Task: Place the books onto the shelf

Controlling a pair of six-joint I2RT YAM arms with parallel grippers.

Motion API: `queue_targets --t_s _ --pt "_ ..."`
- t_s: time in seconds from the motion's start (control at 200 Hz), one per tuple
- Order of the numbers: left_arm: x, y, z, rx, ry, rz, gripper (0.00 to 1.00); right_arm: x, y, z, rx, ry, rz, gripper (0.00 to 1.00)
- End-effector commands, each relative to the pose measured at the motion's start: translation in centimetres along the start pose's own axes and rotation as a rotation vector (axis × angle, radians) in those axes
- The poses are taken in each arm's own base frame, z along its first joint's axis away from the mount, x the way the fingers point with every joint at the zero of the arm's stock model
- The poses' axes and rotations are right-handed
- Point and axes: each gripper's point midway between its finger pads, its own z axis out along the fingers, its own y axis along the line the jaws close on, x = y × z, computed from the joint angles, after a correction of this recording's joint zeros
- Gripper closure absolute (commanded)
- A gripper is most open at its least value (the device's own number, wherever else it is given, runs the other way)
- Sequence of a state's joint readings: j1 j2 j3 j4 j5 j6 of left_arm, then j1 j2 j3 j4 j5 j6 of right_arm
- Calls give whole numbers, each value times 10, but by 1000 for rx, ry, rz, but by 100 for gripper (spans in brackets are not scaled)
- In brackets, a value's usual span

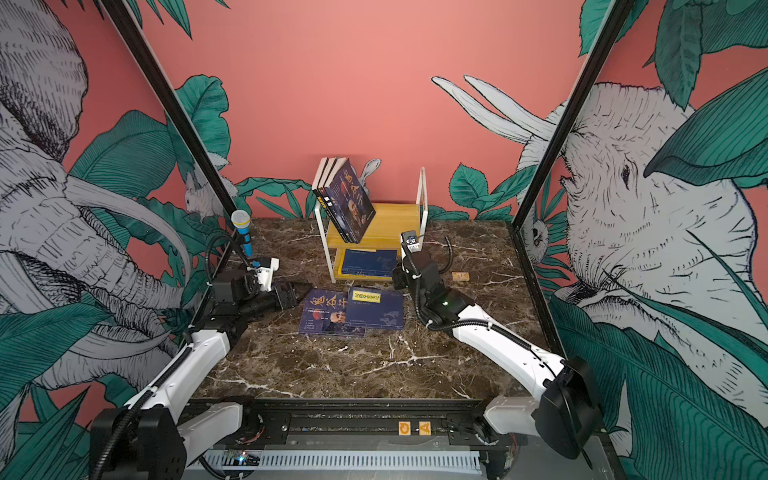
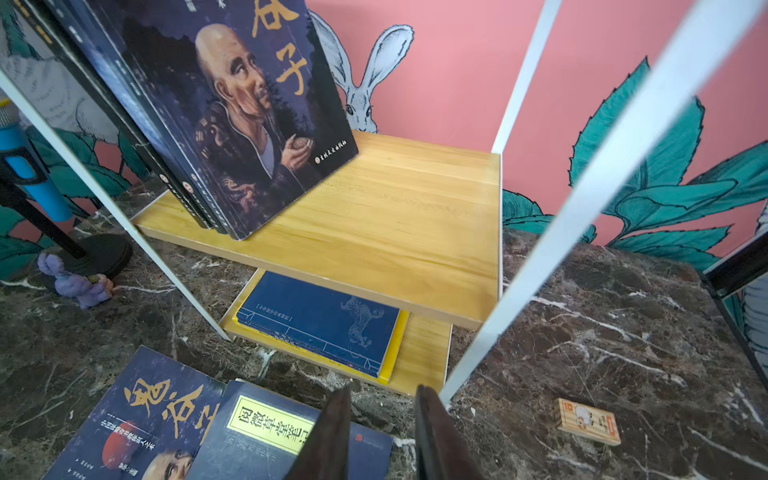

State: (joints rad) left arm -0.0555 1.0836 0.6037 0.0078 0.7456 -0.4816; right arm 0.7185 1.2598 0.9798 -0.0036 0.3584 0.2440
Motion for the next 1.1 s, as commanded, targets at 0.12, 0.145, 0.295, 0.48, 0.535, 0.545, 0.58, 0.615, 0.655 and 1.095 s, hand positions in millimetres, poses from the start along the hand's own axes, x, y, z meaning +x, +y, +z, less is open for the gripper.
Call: queue_targets --t_s 0.12,0.145,0.295,0.48,0.535,0.545,0.58,0.615,0.655,1.095 --pt "14 6 23 -1 36 -118 1 50 -20 -15 49 69 101 60" --pt "15 6 26 0 43 -130 1 56 -22 -16 56 77 111 58" --pt "25 12 41 -14 84 -206 3 90 -30 -18 82 144 169 45" --pt "42 15 60 -25 138 -260 9 132 -31 -10 66 214 290 37" --pt "49 17 66 -38 157 -269 9 145 -32 -5 67 225 332 37" --pt "50 16 67 -39 162 -269 9 147 -33 -5 68 227 341 37" --pt "53 15 71 -40 176 -261 9 155 -34 -2 73 240 364 37" --pt "58 13 75 -46 196 -259 9 163 -34 0 74 254 382 37" --pt "62 11 79 -45 217 -262 9 170 -34 2 76 269 393 38" --pt "81 12 111 -45 298 -316 18 209 -15 43 31 321 435 49"
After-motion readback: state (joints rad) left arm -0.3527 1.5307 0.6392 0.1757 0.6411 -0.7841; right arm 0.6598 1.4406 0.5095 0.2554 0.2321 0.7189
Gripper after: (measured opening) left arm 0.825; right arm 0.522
